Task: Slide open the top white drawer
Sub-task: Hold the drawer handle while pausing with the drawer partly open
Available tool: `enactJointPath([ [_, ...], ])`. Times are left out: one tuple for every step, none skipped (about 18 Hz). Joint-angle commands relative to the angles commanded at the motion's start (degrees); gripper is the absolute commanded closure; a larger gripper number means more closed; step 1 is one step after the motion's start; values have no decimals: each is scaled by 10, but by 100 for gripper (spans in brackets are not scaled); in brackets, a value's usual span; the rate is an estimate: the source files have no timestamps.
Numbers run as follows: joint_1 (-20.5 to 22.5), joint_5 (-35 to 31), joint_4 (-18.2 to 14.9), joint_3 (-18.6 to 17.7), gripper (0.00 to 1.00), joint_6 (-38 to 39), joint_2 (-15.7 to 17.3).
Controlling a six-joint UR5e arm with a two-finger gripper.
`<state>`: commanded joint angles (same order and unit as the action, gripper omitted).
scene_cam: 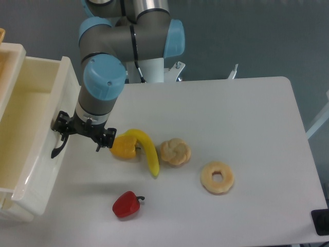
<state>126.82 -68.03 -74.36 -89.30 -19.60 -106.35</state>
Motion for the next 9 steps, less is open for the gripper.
enactJointPath([
  [2, 0, 0, 0, 0, 0, 0],
  [4, 0, 0, 0, 0, 0, 0],
  [7, 0, 0, 1, 0, 0, 1],
  [7, 0, 0, 1, 0, 0, 1],
  [8, 1, 0, 1, 0, -1, 1],
  [8, 0, 0, 1, 0, -1, 1],
  [8, 0, 0, 1, 0, -1, 1],
  [8, 0, 0, 1, 0, -1, 1],
  [9, 0, -1, 1, 0, -1, 1],
])
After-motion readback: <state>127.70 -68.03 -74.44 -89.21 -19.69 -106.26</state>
